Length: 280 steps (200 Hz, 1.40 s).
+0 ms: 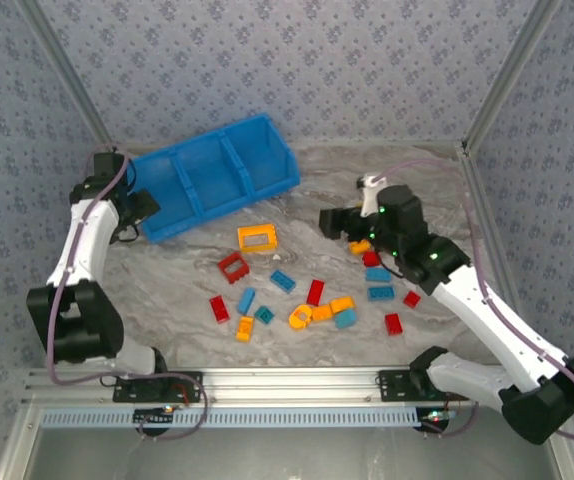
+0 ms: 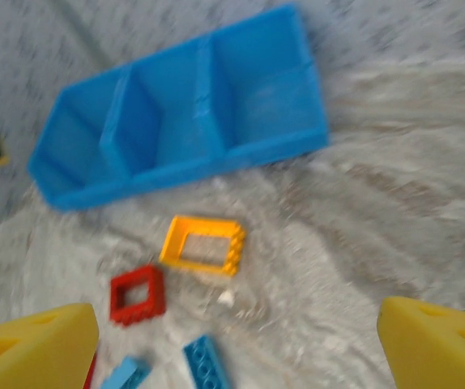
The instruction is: Sort the legos into containers by color
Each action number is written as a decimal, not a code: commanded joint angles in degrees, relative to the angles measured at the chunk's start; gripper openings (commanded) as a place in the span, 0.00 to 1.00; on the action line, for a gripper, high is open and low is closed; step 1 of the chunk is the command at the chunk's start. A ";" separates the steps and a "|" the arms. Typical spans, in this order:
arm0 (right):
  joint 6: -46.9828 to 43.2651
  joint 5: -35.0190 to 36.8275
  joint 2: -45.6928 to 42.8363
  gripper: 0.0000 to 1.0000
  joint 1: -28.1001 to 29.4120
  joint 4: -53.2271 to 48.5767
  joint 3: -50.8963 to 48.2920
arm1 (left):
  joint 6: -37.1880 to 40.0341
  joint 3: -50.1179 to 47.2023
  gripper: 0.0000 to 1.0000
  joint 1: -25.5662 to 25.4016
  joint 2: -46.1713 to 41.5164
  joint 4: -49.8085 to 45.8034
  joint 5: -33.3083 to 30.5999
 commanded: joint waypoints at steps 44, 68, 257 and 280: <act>-0.72 -0.48 4.25 0.91 10.85 2.69 0.12 | 8.37 10.07 0.74 1.79 12.74 2.38 5.25; 0.66 -0.12 5.99 0.91 12.64 3.66 0.03 | 9.17 13.20 0.65 1.91 16.58 1.06 5.09; 1.76 0.63 8.38 0.90 12.91 3.60 0.18 | 19.12 18.32 0.00 -4.79 24.49 -1.54 2.99; 1.48 1.04 8.16 0.90 12.81 2.99 0.46 | 21.38 19.16 0.00 -7.66 24.26 -1.05 2.37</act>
